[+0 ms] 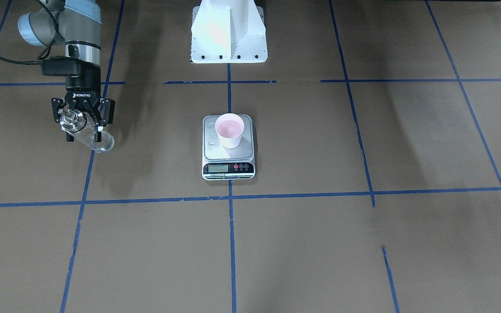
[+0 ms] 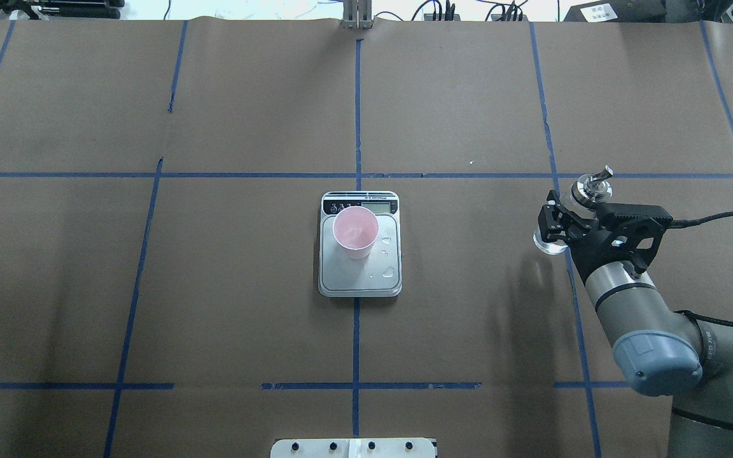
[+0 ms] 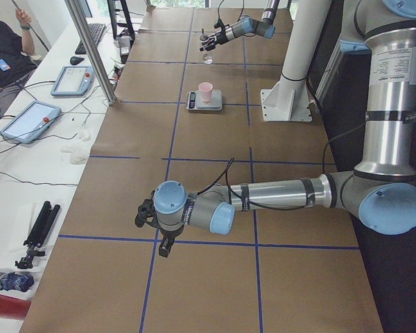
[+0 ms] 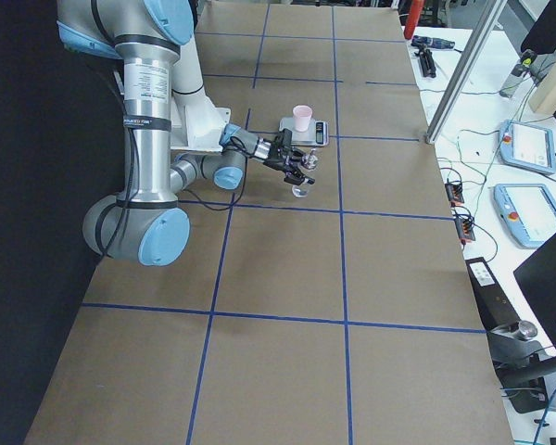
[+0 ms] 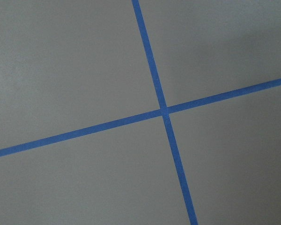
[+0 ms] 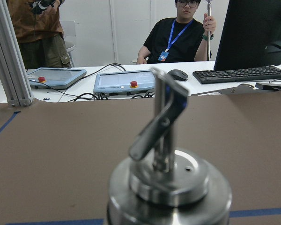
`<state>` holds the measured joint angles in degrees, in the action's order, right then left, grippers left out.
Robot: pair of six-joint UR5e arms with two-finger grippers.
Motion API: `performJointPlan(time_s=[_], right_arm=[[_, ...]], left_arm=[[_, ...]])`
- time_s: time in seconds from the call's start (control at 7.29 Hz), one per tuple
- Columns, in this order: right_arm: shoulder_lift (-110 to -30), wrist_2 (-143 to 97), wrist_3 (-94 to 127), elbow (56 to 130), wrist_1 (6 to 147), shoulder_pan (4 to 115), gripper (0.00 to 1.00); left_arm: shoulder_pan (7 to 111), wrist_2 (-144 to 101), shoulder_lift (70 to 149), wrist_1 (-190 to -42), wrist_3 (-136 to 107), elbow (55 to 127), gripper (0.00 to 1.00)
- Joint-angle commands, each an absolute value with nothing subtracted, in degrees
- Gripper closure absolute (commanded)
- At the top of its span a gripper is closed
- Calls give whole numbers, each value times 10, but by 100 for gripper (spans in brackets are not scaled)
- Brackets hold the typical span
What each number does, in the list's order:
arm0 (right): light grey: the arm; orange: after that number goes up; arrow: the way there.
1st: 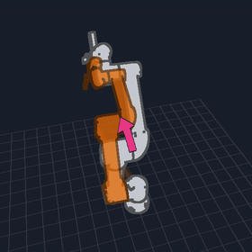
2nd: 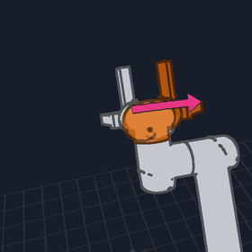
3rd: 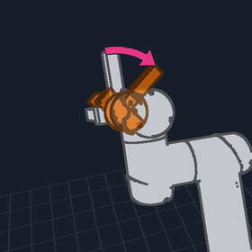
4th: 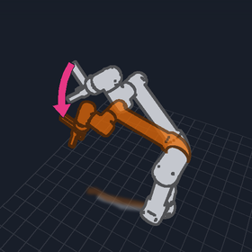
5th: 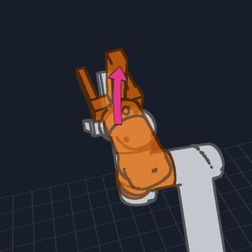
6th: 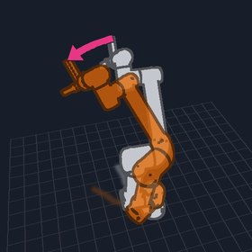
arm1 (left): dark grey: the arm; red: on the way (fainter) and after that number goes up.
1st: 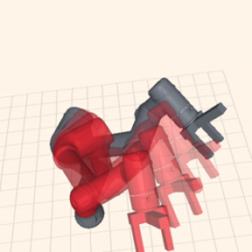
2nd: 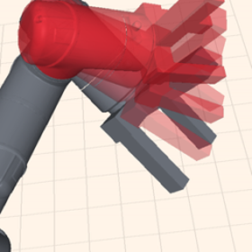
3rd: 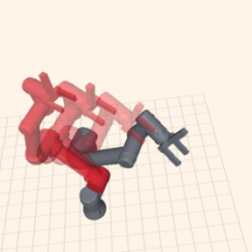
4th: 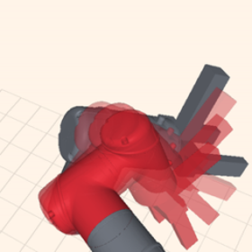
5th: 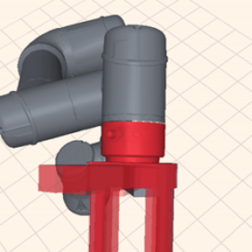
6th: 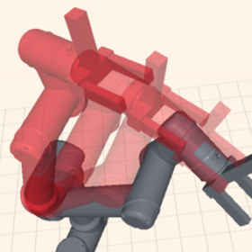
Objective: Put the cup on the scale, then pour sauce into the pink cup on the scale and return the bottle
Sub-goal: 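Lower the glass bottle back to its spot with the right gripper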
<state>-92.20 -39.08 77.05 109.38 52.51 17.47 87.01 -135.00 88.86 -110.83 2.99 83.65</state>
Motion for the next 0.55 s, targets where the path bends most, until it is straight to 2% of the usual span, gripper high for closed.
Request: performJointPlan(time_s=[0.0,0.41], right_arm=[[-913,-373,767,1067,525,174,100],[-912,-368,770,1057,524,172,100]], left_arm=[[870,-1350,889,-1108,30,836,0],[870,-1350,889,-1108,30,836,0]])
